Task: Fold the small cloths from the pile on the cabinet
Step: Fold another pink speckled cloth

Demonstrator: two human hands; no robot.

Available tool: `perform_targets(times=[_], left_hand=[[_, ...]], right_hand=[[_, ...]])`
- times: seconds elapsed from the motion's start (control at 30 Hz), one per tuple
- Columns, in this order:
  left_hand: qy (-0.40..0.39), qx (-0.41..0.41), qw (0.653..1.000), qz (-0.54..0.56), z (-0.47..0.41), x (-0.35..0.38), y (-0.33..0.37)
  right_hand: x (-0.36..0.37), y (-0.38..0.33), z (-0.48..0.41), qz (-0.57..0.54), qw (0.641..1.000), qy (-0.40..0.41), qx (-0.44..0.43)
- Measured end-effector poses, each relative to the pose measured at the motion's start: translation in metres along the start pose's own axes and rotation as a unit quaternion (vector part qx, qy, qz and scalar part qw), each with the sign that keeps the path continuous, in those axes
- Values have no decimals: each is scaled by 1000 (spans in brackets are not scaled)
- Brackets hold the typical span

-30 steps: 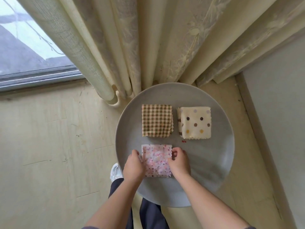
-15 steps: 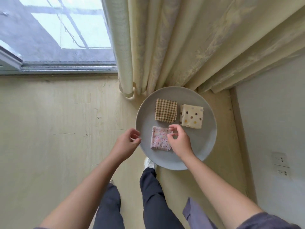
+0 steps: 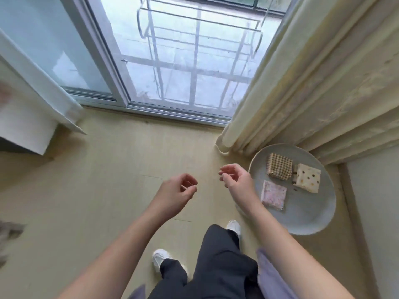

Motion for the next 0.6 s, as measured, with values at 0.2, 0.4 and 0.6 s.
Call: perform_targets(times=[0.2, 0.4, 0.6], left_hand=[[65, 28, 997, 13, 30, -135, -28], [114, 64, 991, 20, 2, -265, -52], [126, 62, 990, 25, -41, -420, -75]], right_hand=[[123, -94, 10, 16, 997, -60, -41], [231, -174, -33, 5, 996, -58, -64], [348, -266, -85, -3, 996, -56, -67]])
Point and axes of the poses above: each hand's wrist, its own z-axis away from the middle knuckle, its own x-axis out of the palm, y = z × x, the point moved 1 cm from there along -z, towards the middle knuckle, and after that the axes turned 10 degrees about z, right-handed, at the moved point
